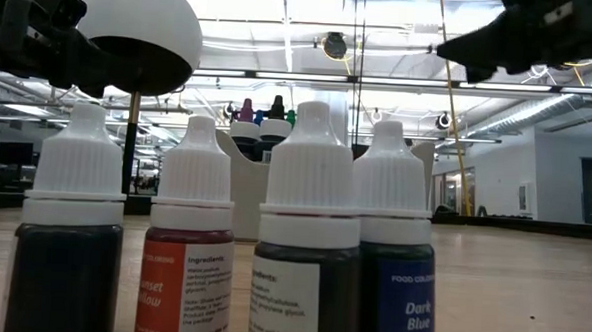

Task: Pick & Place food coloring
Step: Put the small dark blue food coloring bottle into the gray bin

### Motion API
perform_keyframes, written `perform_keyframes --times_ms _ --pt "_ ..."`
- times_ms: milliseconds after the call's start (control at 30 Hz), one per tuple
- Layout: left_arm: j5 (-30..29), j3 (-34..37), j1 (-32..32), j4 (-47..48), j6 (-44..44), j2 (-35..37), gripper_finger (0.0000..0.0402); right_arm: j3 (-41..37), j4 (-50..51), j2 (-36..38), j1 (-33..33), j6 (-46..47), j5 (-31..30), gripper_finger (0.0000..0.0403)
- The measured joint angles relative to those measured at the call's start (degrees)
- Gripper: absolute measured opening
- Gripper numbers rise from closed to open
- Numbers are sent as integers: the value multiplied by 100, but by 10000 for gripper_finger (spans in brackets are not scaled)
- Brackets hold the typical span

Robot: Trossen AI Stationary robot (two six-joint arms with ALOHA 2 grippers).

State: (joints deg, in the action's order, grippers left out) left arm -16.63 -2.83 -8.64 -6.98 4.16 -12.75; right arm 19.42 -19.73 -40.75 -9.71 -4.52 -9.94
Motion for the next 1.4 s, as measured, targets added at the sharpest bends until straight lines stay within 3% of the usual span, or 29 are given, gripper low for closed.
perform_keyframes --times_ms 233,600,767,967,1133,1400 --pt "-2 0 -1 -4 -7 0 8 -800 -573 844 225 97 503 1" --pt "-209 0 4 -122 -341 0 8 -1406 -1533 845 342 104 403 0" --pt "169 -361 -353 -153 -512 -445 8 -1589 -1818 849 323 95 403 0" --pt "-685 -1715 -1378 -23 -568 -2332 5 -1597 -1884 845 323 -54 403 0" --pt "-1331 -3405 -2164 1139 -929 -4372 3 -1604 -1940 844 323 -116 405 0" --pt "-1106 -5969 -3000 3288 -2326 -7442 6 -1611 -1951 845 324 -174 413 0"
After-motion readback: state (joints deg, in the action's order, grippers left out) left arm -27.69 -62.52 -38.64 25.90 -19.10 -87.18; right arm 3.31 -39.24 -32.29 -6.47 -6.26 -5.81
